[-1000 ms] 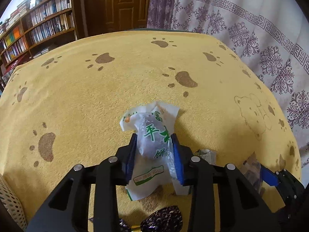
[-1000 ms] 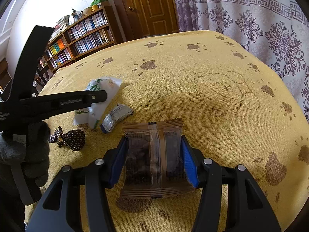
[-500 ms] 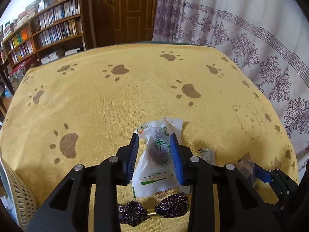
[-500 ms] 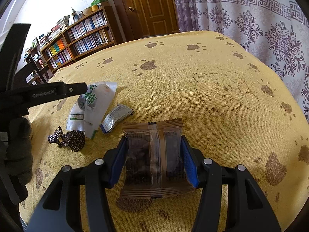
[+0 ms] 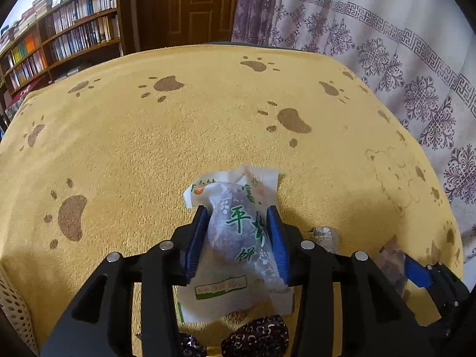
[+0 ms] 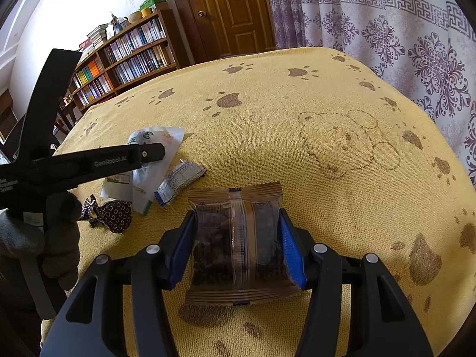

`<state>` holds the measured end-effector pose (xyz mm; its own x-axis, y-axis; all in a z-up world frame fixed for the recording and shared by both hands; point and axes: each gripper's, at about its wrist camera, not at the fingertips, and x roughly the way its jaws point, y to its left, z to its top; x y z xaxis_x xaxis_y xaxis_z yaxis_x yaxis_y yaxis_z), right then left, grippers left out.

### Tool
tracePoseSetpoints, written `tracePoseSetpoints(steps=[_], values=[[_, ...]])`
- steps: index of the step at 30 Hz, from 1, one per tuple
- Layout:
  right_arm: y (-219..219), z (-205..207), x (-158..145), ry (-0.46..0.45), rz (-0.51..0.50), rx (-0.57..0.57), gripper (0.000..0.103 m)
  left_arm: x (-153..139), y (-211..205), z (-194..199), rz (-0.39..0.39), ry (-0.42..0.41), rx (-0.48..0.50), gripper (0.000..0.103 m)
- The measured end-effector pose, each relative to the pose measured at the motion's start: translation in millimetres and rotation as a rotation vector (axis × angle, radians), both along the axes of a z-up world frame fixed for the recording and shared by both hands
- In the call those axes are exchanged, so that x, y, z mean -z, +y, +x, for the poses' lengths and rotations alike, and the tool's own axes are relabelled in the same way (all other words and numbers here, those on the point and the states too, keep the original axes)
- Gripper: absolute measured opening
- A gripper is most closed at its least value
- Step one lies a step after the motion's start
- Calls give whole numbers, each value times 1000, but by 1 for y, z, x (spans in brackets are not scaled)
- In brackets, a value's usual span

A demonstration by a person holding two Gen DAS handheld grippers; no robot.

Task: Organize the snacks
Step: 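Lift the white green-print bag with the left tool toward the basket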

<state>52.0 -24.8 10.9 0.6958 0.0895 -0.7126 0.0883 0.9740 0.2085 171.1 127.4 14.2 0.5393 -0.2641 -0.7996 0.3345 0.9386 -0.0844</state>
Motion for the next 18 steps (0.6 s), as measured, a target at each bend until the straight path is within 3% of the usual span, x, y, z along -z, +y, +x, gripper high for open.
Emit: tracePoseSetpoints(steps=[6,18], values=[[0,0,-1,-4,0,1,54,-10,14,-9,-31,-34,-21,30],[0,-1,-1,-12,4,5,54,-57,42,-49,-77,-148,-53,30]])
